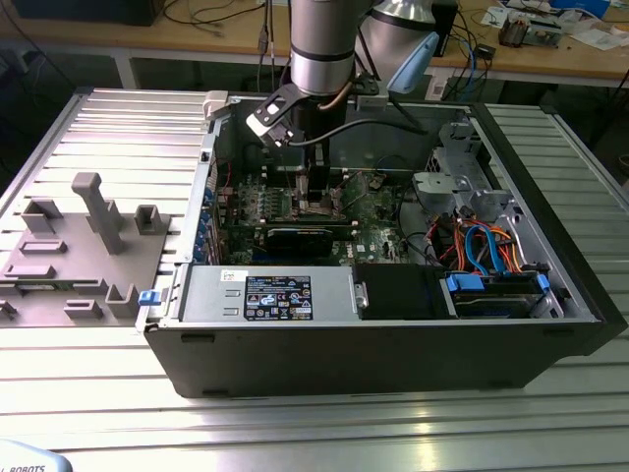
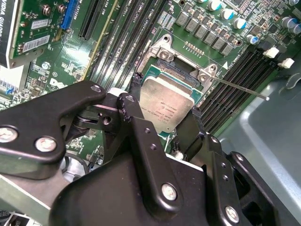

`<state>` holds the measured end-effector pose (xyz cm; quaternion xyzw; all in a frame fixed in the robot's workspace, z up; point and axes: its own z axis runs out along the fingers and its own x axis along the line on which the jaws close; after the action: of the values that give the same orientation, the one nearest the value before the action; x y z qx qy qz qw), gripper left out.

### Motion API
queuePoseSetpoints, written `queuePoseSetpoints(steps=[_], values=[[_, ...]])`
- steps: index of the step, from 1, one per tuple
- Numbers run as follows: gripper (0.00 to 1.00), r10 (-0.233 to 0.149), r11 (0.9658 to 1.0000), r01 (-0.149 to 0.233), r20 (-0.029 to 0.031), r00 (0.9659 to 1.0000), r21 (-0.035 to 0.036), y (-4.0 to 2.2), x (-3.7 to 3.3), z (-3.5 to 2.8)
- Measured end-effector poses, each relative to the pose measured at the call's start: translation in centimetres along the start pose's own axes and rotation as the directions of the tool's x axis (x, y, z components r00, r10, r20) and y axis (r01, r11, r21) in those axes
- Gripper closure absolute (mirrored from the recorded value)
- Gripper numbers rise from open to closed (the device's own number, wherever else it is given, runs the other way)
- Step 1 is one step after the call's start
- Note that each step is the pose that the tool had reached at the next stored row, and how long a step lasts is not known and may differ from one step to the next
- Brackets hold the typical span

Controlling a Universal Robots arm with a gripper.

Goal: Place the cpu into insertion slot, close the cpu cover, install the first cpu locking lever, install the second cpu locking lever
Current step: 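Place the cpu into insertion slot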

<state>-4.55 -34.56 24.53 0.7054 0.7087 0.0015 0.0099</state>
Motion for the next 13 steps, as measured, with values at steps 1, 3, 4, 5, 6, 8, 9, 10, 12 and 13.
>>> queuePoseSetpoints(steps=[1, 3, 4, 5, 6, 8, 9, 10, 12, 13], values=[[0.45, 0.000, 1.0000, 0.000, 0.0000, 1.0000, 0.0000, 0.00, 0.00, 0.02], [0.45, 0.000, 1.0000, 0.000, 0.0000, 1.0000, 0.0000, 0.00, 0.00, 0.05], [0.45, 0.001, 1.0000, -0.001, 0.0000, 1.0000, 0.0000, 0.00, 0.00, 0.06], [0.45, 0.001, 1.0000, -0.001, 0.0000, 1.0000, 0.0000, 0.00, 0.00, 0.08], [0.45, 0.001, 1.0000, -0.001, 0.0000, 1.0000, 0.0000, 0.00, 0.00, 0.09], [0.45, 0.001, 1.0000, -0.001, 0.0000, 1.0000, 0.0000, 0.00, 0.00, 0.12], [0.45, 0.001, 1.0000, -0.001, 0.0000, 1.0000, 0.0000, 0.00, 0.00, 0.14], [0.45, 0.001, 1.0000, -0.001, 0.0000, 1.0000, 0.0000, 0.00, 0.00, 0.15], [0.45, 0.002, 1.0000, -0.002, 0.0001, 1.0000, 0.0000, -0.01, 0.00, 0.29], [0.45, 0.002, 1.0000, -0.002, 0.0000, 1.0000, 0.0001, -0.01, 0.00, 0.30]])
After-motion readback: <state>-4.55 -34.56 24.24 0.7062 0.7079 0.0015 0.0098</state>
